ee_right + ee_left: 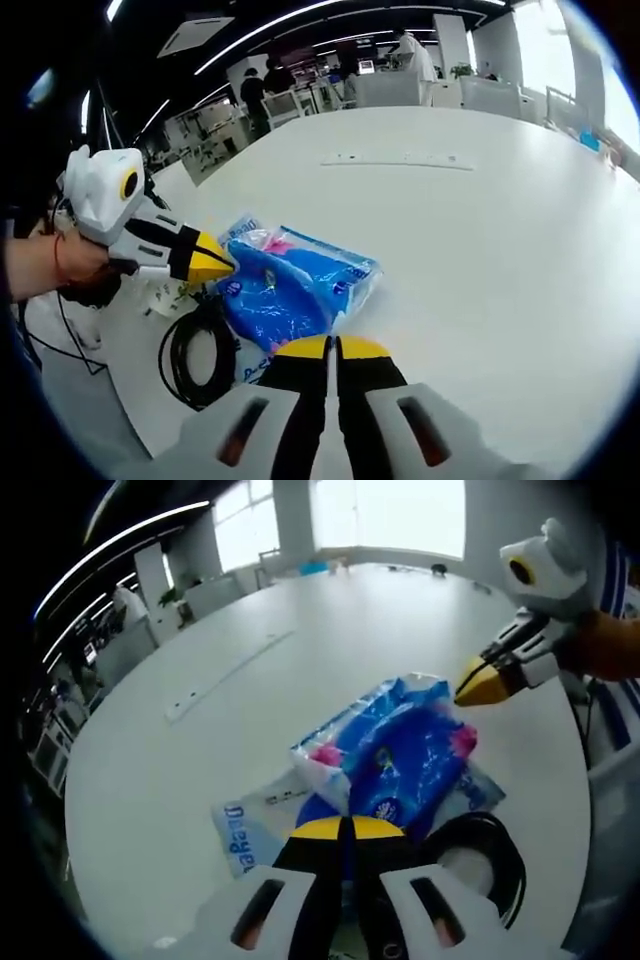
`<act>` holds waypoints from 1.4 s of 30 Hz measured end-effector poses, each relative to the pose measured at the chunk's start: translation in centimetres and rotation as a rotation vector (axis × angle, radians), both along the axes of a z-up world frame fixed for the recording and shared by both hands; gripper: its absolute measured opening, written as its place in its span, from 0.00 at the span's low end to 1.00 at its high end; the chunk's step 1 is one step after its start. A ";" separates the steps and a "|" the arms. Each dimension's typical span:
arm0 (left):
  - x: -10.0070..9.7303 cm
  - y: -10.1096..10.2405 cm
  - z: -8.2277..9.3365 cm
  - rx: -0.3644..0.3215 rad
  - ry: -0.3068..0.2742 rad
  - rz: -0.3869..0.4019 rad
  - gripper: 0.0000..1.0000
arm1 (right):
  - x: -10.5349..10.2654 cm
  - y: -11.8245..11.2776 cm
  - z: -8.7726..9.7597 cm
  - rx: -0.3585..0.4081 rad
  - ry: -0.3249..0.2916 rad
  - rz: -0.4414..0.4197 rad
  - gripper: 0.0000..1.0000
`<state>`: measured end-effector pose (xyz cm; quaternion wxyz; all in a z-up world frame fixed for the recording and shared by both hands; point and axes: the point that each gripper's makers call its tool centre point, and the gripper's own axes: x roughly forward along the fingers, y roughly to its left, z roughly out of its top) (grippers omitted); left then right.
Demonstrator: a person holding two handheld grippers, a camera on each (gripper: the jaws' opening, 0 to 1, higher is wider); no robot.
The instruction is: Arrange the tabletop items into an orderly group along one side of the table until the central work area is clear of visible clutter.
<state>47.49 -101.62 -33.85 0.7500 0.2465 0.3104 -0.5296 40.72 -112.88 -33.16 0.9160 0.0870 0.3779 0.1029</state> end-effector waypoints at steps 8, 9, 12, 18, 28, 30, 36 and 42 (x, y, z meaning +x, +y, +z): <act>0.0 0.0 0.3 -0.004 0.001 0.005 0.00 | 0.0 0.0 0.1 -0.003 -0.006 0.003 0.00; 0.0 0.0 0.3 -0.006 0.000 0.006 0.00 | 0.1 0.0 0.2 -0.003 -0.007 0.002 0.00; 0.0 -0.1 0.4 -0.008 -0.001 0.010 0.00 | 0.2 -0.1 0.3 -0.006 -0.012 0.001 0.00; 0.1 -0.1 0.7 -0.015 0.002 0.019 0.00 | 0.3 -0.1 0.7 -0.004 -0.021 -0.001 0.00; 0.0 -0.1 1.1 -0.032 0.012 0.040 0.00 | 0.4 -0.1 1.1 -0.003 -0.031 0.000 0.00; 0.0 -0.1 1.2 -0.034 0.014 0.044 0.00 | 0.5 -0.2 1.3 -0.006 -0.035 0.003 0.00; 0.1 -0.2 1.6 -0.042 0.010 0.049 0.00 | 0.6 -0.4 1.6 -0.004 -0.044 -0.001 0.00; 0.1 -0.4 2.2 -0.049 0.004 0.054 0.00 | 0.6 -0.6 2.0 -0.004 -0.055 -0.003 0.00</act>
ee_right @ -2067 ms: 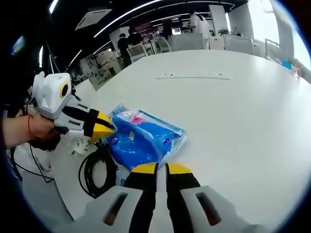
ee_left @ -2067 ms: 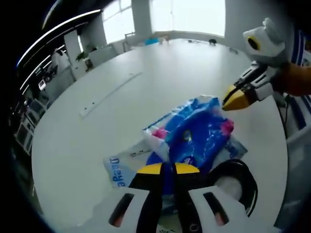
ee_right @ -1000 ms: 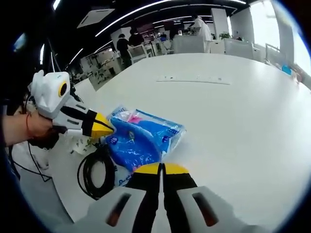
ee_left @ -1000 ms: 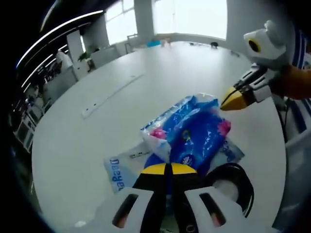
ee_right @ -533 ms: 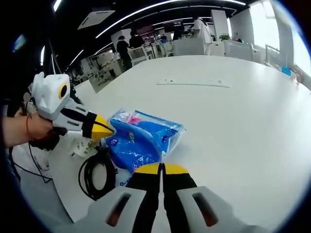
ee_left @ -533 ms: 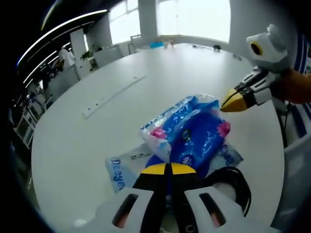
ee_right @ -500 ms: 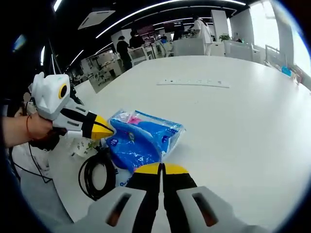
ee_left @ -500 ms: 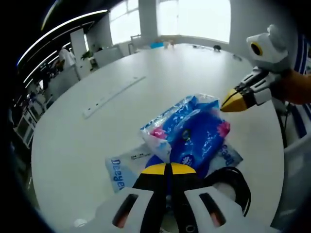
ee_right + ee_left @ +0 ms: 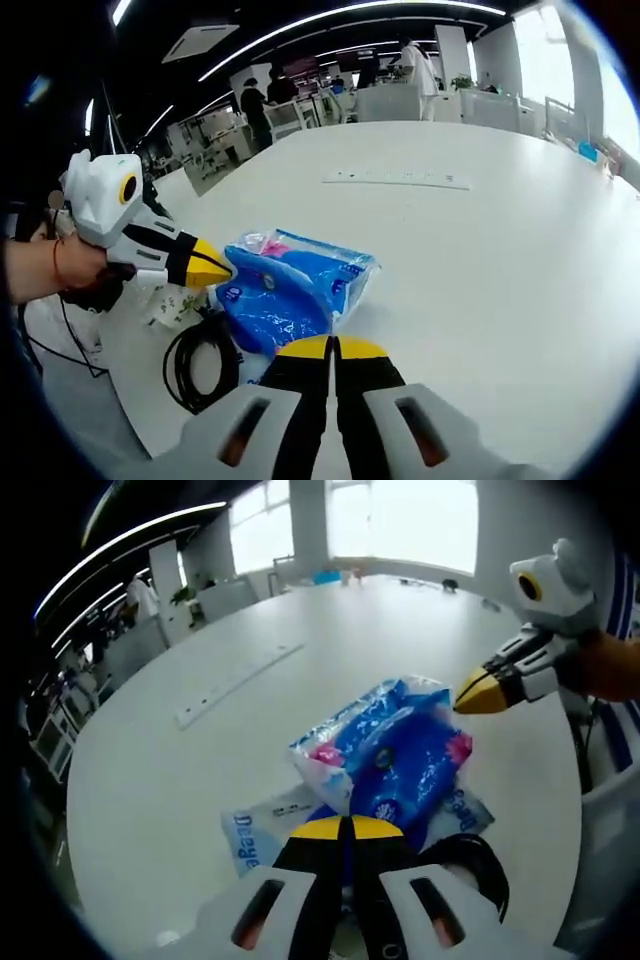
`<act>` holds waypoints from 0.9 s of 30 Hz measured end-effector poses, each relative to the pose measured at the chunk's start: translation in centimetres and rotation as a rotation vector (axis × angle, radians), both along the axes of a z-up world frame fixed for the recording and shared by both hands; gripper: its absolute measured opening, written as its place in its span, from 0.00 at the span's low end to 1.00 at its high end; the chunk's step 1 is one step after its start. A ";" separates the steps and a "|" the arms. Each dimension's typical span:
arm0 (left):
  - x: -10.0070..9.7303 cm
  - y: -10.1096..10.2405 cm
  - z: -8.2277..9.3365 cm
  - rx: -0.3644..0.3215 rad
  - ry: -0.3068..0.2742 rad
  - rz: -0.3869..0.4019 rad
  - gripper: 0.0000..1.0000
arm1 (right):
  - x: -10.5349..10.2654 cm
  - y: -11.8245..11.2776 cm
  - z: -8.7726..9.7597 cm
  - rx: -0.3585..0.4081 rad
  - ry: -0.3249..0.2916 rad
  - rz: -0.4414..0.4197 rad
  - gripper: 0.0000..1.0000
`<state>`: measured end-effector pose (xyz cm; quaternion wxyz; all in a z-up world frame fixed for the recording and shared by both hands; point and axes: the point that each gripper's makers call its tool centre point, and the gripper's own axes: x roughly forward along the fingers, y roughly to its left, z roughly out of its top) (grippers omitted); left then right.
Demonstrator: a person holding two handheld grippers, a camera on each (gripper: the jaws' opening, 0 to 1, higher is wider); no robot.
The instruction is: Arrange the tabletop items into an orderly group along one side of the table until the central work area is clear of visible clutter.
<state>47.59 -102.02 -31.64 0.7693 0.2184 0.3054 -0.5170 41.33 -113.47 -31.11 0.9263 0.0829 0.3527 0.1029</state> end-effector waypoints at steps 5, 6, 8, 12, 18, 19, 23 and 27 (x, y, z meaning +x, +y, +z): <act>-0.1 -0.1 0.4 -0.007 -0.001 0.006 0.00 | 0.0 -0.2 0.4 -0.001 -0.008 -0.002 0.00; -0.1 -0.2 0.5 -0.009 -0.001 0.008 0.00 | 0.0 -0.2 0.5 0.000 -0.012 -0.003 0.00; -0.1 -0.3 0.7 -0.010 -0.003 0.011 0.00 | -0.1 -0.3 0.6 0.000 -0.014 -0.004 0.00; -0.3 -0.4 1.1 -0.019 -0.001 0.020 0.00 | -0.2 -0.5 1.0 -0.001 -0.021 -0.002 0.00; -0.5 -0.7 1.8 -0.024 -0.006 0.018 0.00 | -0.1 -0.9 1.7 -0.005 -0.032 -0.003 0.00; -0.4 -0.7 1.8 -0.024 -0.006 0.019 0.00 | -0.1 -0.9 1.7 -0.005 -0.033 -0.003 0.00; -0.5 -0.9 2.1 -0.028 -0.008 0.018 0.00 | -0.1 -1.1 1.9 -0.008 -0.036 -0.005 0.00; -0.8 -1.1 2.6 -0.032 -0.010 0.018 0.00 | -0.3 -1.3 2.2 -0.009 -0.041 -0.008 0.00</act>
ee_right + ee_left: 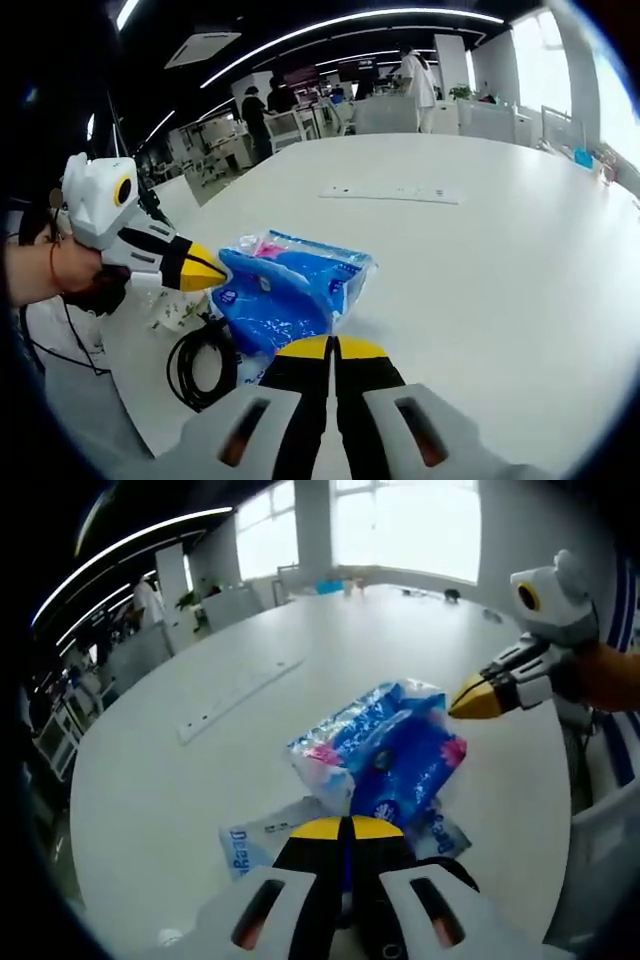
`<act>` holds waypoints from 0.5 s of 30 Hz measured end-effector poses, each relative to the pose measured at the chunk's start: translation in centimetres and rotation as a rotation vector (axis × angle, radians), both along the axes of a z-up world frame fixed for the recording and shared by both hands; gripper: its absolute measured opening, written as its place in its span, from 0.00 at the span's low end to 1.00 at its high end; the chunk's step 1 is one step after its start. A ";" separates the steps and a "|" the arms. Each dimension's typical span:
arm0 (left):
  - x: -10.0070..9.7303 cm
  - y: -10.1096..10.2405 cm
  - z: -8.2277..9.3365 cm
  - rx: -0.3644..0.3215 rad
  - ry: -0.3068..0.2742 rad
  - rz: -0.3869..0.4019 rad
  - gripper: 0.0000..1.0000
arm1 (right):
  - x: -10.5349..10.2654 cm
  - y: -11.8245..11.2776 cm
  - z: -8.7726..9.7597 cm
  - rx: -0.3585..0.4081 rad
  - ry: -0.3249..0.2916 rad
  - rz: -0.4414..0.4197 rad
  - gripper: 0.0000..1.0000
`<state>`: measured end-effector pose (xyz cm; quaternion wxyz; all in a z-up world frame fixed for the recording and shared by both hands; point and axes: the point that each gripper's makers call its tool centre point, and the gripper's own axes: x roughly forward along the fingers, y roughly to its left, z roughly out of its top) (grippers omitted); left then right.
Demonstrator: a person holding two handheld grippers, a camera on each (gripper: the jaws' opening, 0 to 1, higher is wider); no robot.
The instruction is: Arrange the tabletop items into an orderly group along one side of the table until the central work area is clear of visible clutter.
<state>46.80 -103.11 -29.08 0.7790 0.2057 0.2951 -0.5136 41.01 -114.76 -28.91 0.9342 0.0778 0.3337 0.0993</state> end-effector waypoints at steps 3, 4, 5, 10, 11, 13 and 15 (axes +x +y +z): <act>-0.2 -0.3 0.2 -0.003 -0.002 -0.003 0.00 | -0.3 -0.3 0.2 -0.003 -0.002 -0.003 0.00; -0.3 -0.4 0.3 -0.005 -0.001 -0.002 0.00 | -0.4 -0.4 0.3 -0.004 -0.002 -0.004 0.00; -0.4 -0.5 0.4 -0.008 -0.001 -0.001 0.00 | -0.4 -0.6 0.4 -0.004 -0.004 -0.005 0.00; -1.1 -1.3 0.6 -0.016 0.002 -0.007 0.00 | -1.0 -1.3 0.7 -0.010 -0.007 -0.015 0.00; -1.2 -1.4 0.7 -0.016 0.003 -0.009 0.00 | -1.1 -1.5 0.7 -0.012 -0.007 -0.017 0.00; -1.4 -1.7 0.8 -0.016 -0.002 -0.016 0.00 | -1.3 -1.7 0.7 -0.016 -0.005 -0.017 0.00; -1.6 -1.9 0.7 -0.014 0.002 -0.019 0.00 | -1.4 -1.9 0.7 -0.017 -0.005 -0.020 0.00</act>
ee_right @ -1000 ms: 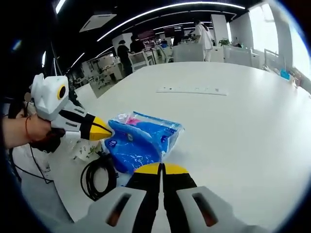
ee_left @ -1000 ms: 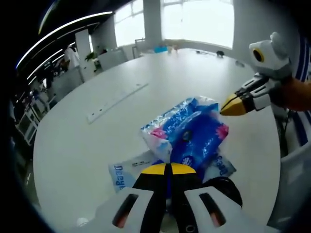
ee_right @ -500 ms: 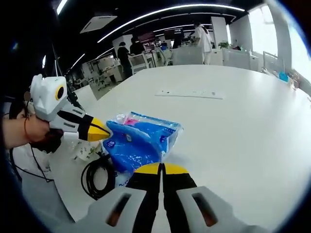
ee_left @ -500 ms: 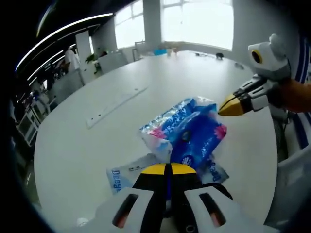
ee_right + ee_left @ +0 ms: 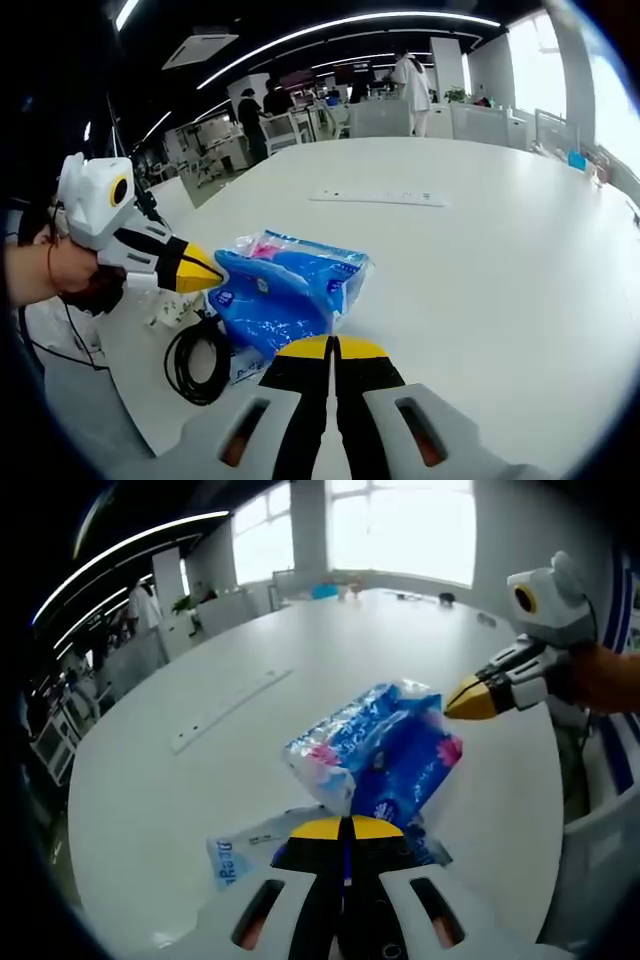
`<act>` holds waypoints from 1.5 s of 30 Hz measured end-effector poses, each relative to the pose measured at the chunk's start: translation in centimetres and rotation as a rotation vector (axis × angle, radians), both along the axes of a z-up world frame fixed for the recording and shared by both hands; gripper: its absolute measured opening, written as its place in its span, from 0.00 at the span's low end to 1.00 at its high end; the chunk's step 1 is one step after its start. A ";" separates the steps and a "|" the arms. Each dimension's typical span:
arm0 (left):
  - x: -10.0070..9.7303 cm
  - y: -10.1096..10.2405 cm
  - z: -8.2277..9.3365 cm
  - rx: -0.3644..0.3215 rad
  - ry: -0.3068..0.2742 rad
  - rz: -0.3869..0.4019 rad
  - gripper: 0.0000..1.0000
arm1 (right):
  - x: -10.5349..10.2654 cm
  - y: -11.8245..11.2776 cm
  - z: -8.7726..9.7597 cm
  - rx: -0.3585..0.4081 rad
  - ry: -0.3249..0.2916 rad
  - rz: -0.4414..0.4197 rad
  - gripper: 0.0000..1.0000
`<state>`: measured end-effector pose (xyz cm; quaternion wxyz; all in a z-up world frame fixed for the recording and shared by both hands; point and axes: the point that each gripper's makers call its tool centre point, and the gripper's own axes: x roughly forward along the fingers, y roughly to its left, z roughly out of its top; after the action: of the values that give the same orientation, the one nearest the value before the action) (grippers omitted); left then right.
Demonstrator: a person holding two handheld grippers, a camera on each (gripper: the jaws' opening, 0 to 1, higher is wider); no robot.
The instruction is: Arrange the tabletop items into an orderly group along one side of the table until the central work area is clear of visible clutter.
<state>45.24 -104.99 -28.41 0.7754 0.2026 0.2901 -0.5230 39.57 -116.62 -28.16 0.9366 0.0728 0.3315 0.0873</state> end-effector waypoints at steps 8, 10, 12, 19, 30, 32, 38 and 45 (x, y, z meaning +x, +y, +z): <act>-0.6 -1.1 0.4 -0.013 0.004 -0.005 0.00 | -0.6 -1.1 0.3 -0.012 -0.001 -0.011 0.00; -0.8 -1.5 0.3 -0.016 0.005 -0.009 0.00 | -0.7 -1.5 0.4 -0.014 -0.001 -0.016 0.00; -1.0 -1.8 0.4 -0.020 0.007 -0.011 0.00 | -0.8 -1.8 0.5 -0.017 -0.001 -0.019 0.00; -1.5 -3.0 0.3 -0.026 0.013 -0.021 0.00 | -1.3 -3.0 0.7 -0.028 0.000 -0.027 0.00; -2.3 -4.2 0.3 -0.034 0.022 -0.026 0.00 | -1.7 -4.2 0.9 -0.039 0.000 -0.035 0.00; -2.3 -4.4 0.4 -0.035 0.022 -0.026 0.00 | -1.8 -4.4 0.9 -0.040 -0.001 -0.036 0.00; -2.6 -4.8 0.4 -0.037 0.023 -0.030 0.00 | -2.0 -4.9 0.9 -0.041 -0.002 -0.040 0.00; -2.8 -5.3 0.3 -0.037 0.028 -0.032 0.00 | -2.2 -5.4 1.0 -0.043 -0.003 -0.044 0.00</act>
<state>42.40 -110.32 -28.11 0.7665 0.1854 0.2877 -0.5434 37.39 -121.98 -27.17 0.9401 0.0599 0.3302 0.0599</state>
